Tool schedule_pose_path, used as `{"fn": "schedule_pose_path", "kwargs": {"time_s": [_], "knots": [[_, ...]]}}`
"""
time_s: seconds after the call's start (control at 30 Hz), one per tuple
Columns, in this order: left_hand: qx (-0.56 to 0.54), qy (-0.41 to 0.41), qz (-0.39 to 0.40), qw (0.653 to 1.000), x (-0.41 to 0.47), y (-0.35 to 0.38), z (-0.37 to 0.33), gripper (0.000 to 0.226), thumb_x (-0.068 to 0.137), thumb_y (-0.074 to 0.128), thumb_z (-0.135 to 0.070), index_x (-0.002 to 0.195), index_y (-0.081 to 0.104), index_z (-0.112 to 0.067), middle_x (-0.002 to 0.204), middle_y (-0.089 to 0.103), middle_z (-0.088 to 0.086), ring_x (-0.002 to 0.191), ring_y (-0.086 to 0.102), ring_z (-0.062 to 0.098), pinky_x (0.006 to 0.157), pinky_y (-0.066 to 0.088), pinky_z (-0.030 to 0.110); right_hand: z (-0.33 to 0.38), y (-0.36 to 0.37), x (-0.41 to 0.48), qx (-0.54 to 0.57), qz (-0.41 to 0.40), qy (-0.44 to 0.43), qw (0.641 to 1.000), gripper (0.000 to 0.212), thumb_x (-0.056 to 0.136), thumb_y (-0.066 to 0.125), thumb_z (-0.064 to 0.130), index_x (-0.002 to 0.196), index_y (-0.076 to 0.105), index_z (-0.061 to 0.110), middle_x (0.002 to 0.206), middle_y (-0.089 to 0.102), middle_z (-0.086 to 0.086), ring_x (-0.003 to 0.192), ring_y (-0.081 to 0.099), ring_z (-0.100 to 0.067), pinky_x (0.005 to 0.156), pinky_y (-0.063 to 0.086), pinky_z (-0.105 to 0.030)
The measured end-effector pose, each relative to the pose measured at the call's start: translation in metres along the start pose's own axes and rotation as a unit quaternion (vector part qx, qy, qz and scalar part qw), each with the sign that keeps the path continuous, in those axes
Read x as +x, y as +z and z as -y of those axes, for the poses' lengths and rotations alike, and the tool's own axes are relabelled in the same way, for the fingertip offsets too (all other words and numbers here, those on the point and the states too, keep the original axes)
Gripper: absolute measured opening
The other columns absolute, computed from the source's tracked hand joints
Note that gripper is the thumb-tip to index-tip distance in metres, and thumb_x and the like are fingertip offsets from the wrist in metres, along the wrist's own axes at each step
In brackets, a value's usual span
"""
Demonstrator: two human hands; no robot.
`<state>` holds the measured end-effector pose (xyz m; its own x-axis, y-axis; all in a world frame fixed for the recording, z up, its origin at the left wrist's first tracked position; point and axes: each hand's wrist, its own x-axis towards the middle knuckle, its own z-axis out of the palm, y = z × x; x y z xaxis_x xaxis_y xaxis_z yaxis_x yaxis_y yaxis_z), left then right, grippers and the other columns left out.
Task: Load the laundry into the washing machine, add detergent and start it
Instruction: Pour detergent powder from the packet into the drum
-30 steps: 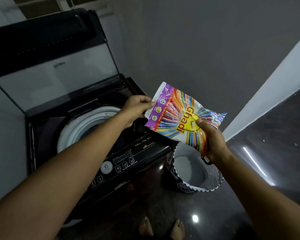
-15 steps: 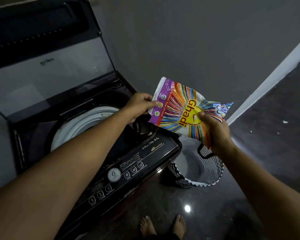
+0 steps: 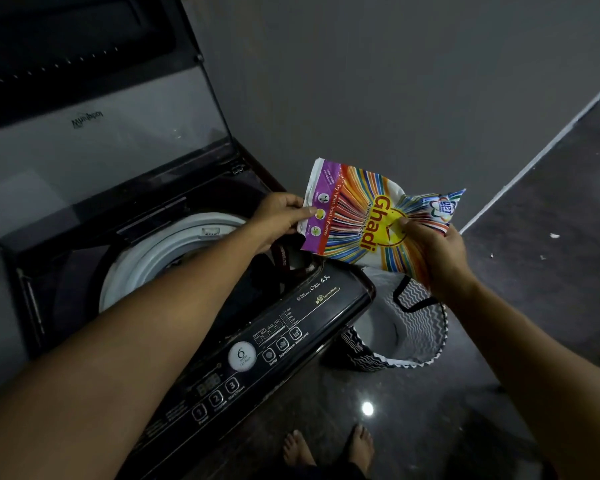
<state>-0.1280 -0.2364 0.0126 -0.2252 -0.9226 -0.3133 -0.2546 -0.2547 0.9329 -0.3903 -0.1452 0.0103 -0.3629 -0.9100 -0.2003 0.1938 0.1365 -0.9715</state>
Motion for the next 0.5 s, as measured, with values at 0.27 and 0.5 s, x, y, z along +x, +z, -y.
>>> {"fn": "schedule_pose_path", "kwargs": {"time_s": [0.27,0.5], "knots": [[-0.002,-0.005,0.002,1.0,0.001,-0.006,0.012,0.008,0.091,0.071,-0.023,0.094,0.069,-0.016,0.089,0.075,-0.004,0.076,0.069,0.004,0.068,0.054,0.021,0.003,0.006,0.003,-0.052,0.006,-0.018,0.998,0.035,0.08,0.077,0.01,0.114,0.07,0.009,0.109,0.075,-0.015,0.102,0.072,-0.035,0.093,0.057,-0.054],[-0.02,-0.001,0.007,1.0,0.002,-0.006,0.016,0.018,0.09,0.072,-0.023,0.103,0.07,-0.01,0.098,0.076,0.002,0.085,0.072,0.01,0.081,0.056,0.03,0.006,0.01,0.005,-0.065,0.004,-0.026,0.998,0.035,0.078,0.074,0.005,0.113,0.071,0.007,0.11,0.074,-0.017,0.104,0.071,-0.038,0.094,0.056,-0.056]]}}
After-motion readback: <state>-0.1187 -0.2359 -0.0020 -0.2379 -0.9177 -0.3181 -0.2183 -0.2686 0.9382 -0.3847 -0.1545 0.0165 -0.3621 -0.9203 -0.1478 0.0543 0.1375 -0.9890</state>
